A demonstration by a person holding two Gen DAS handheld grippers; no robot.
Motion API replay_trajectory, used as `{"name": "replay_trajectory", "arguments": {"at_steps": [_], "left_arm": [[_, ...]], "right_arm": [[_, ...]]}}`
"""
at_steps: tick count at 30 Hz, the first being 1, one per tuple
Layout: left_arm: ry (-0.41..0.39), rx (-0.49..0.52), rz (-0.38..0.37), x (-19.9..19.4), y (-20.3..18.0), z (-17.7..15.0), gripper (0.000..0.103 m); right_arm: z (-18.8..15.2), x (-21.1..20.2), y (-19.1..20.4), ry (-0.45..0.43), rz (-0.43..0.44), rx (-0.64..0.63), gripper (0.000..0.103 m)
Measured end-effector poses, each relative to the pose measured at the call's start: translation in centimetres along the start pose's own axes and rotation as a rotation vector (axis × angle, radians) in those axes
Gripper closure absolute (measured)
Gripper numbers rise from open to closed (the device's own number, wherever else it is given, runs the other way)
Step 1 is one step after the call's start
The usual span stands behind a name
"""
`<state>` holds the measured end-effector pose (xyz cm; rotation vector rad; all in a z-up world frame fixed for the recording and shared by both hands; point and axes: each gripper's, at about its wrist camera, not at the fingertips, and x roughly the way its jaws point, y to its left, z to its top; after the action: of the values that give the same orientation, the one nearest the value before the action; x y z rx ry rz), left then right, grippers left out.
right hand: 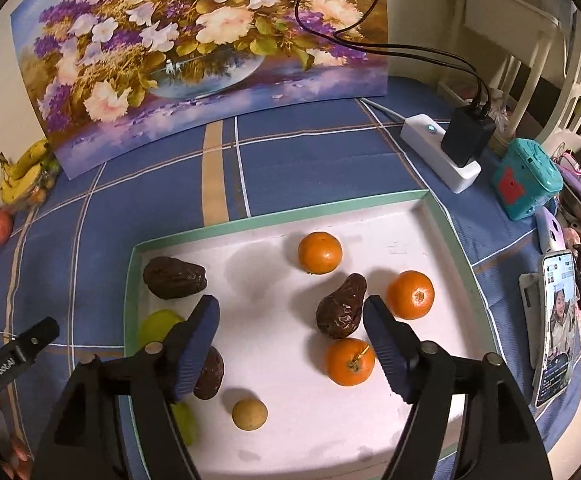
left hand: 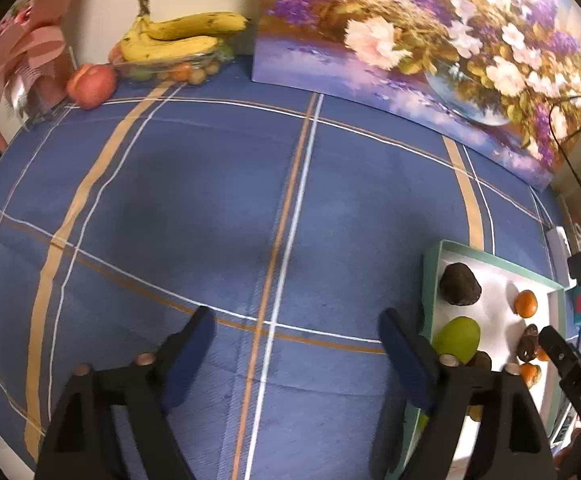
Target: Organize fruits
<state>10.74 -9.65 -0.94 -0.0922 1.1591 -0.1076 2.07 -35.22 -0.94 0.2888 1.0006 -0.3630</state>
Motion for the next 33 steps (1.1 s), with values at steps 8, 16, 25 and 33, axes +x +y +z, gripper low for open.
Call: {"name": "replay_trajectory", "arguments": {"at_steps": [8,16,25,33], "left_arm": [[-0.090,0.025,-0.006,-1.8,1.0,-0.5,0.000],[-0.203,0.058,0.092,-3.1,0.9,0.0,0.000],[-0.128,0.024,0.160,-3.9,1.6,-1.8,0.000],[-0.117,0.022,0.100,-7.7,3.3,-4.5,0.000]], "right_arm": [[-0.7,-0.3,1.1,-0.021,-0.007,-0.028,0.006],[-1.5,-0.2,2.4,-0.022,0.020,-0.038,0.006],[-3.3,-1.3,2.6,-0.023,0.005,-0.035,0.006],[-5.9,-4.5,3.3,-0.049,0.029,-0.058,0.006]]}}
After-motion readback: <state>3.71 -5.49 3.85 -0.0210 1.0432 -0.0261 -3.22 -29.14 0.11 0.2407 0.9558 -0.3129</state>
